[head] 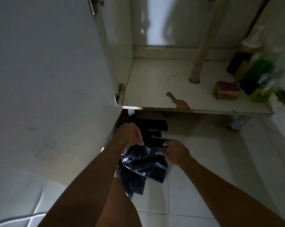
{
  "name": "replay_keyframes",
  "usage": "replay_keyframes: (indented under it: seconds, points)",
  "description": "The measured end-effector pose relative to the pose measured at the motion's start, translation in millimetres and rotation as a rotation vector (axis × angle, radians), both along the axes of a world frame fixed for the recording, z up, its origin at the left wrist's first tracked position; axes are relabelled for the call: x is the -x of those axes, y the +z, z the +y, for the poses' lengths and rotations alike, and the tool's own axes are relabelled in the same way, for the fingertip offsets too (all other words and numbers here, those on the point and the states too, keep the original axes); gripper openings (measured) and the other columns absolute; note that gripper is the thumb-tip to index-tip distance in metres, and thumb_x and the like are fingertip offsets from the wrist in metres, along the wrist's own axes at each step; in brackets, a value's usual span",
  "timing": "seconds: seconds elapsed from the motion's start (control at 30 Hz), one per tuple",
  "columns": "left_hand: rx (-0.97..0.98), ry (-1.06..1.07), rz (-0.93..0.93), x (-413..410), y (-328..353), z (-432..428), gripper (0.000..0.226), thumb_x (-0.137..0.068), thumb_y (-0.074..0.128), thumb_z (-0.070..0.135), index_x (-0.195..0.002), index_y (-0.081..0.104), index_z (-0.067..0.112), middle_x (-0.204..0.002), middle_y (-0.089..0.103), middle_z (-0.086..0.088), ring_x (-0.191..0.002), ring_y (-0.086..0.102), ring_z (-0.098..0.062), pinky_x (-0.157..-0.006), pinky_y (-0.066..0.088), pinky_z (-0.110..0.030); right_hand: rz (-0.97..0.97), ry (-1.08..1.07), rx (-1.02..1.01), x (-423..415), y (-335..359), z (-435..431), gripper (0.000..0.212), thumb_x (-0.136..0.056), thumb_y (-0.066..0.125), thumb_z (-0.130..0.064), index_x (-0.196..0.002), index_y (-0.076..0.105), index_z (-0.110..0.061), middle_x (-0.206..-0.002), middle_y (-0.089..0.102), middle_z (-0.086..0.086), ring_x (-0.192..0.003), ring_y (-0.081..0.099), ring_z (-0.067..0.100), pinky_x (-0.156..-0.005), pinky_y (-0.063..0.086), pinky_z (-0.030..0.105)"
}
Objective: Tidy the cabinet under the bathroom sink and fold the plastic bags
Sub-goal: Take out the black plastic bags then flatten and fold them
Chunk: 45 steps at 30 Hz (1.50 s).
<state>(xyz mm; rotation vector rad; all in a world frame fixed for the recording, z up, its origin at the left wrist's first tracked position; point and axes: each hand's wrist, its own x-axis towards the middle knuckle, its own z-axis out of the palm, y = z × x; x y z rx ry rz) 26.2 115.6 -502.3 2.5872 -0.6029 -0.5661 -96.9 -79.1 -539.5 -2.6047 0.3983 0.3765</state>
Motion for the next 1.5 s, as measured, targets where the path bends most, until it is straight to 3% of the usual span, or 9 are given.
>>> replay_keyframes:
  seconds: [0.3, 0.57, 0.63, 0.73, 0.87, 1.1, 1.23, 1.4, 1.5]
  points:
    - [0.130, 0.164, -0.189, 9, 25, 24, 0.017, -0.073, 0.080, 0.018, -0.071, 0.064, 0.025, -0.079, 0.071, 0.002, -0.076, 0.069, -0.018, -0.076, 0.057, -0.037, -0.156, -0.111, -0.203, -6, 1, 22, 0.020, -0.082, 0.077, -0.032, -0.088, 0.062, -0.021, -0.090, 0.071, 0.003, -0.085, 0.068, 0.022, -0.078, 0.058, 0.037]
    - [0.273, 0.294, -0.105, 11, 48, 19, 0.028, -0.060, 0.093, 0.015, -0.074, 0.068, 0.014, -0.072, 0.072, 0.002, -0.063, 0.064, -0.005, -0.054, 0.042, -0.008, -0.149, -0.164, -0.299, -10, -17, 27, 0.020, -0.084, 0.076, -0.025, -0.075, 0.058, -0.026, -0.090, 0.073, 0.008, -0.092, 0.070, 0.026, -0.076, 0.053, 0.029]
    - [0.294, 0.316, -0.104, 7, 54, 19, 0.026, -0.061, 0.093, 0.014, -0.071, 0.069, 0.014, -0.072, 0.072, 0.000, -0.062, 0.065, -0.004, -0.056, 0.044, -0.008, -0.151, -0.176, -0.291, -6, -22, 30, 0.013, -0.087, 0.073, -0.023, -0.096, 0.064, -0.020, -0.105, 0.071, 0.010, -0.105, 0.066, 0.030, -0.083, 0.052, 0.032]
    - [0.334, 0.381, -0.223, 2, 56, 18, 0.020, -0.068, 0.087, 0.010, -0.073, 0.068, 0.014, -0.074, 0.073, -0.002, -0.068, 0.069, -0.014, -0.069, 0.052, -0.022, -0.217, -0.243, -0.335, -1, -25, 38, 0.046, -0.089, 0.069, -0.023, -0.130, 0.048, -0.019, -0.120, 0.064, 0.014, -0.110, 0.062, 0.035, -0.091, 0.054, 0.041]
    - [0.407, 0.477, -0.414, 0, 53, 14, 0.015, -0.080, 0.068, 0.012, -0.095, 0.070, 0.016, -0.086, 0.070, 0.001, -0.080, 0.066, -0.016, -0.077, 0.050, -0.026, -0.129, -0.234, -0.331, 3, -32, 48, 0.045, -0.088, 0.061, -0.023, -0.130, 0.045, -0.024, -0.110, 0.065, 0.016, -0.099, 0.065, 0.038, -0.077, 0.053, 0.037]
    - [0.262, 0.329, -0.361, 3, 50, 14, 0.014, -0.085, 0.065, 0.017, -0.089, 0.079, 0.014, -0.090, 0.074, -0.003, -0.085, 0.067, -0.018, -0.079, 0.048, -0.022, -0.191, -0.284, -0.512, 3, -17, 47, 0.039, -0.098, 0.061, -0.026, -0.134, 0.058, -0.010, -0.124, 0.065, 0.013, -0.118, 0.061, 0.031, -0.094, 0.046, 0.030]
    - [0.267, 0.405, -0.143, 4, 35, 11, 0.035, -0.086, 0.068, 0.036, -0.076, 0.075, 0.004, -0.076, 0.072, -0.010, -0.074, 0.067, -0.018, -0.066, 0.048, -0.016, -0.053, -0.046, -0.506, 4, -14, 34, 0.025, -0.093, 0.065, -0.023, -0.117, 0.063, -0.019, -0.104, 0.061, -0.003, -0.103, 0.057, 0.015, -0.077, 0.042, 0.014]
    - [-0.088, 0.283, -0.012, 6, 14, 10, 0.062, -0.086, 0.069, 0.047, -0.129, 0.049, 0.006, -0.120, 0.056, -0.009, -0.113, 0.056, -0.029, -0.087, 0.044, -0.031, 0.020, 0.058, -0.498, 16, -27, 36, 0.017, -0.086, 0.069, -0.026, -0.097, 0.063, -0.016, -0.100, 0.069, 0.006, -0.095, 0.064, 0.021, -0.087, 0.051, 0.035]
    - [-0.255, 0.239, -0.052, 7, 3, 11, 0.047, -0.085, 0.068, 0.038, -0.119, 0.060, 0.007, -0.122, 0.062, -0.012, -0.106, 0.061, -0.031, -0.088, 0.052, -0.037, 0.030, 0.058, -0.524, 20, -29, 37, 0.023, -0.087, 0.068, -0.026, -0.105, 0.065, -0.013, -0.103, 0.069, 0.006, -0.097, 0.064, 0.020, -0.083, 0.049, 0.030]
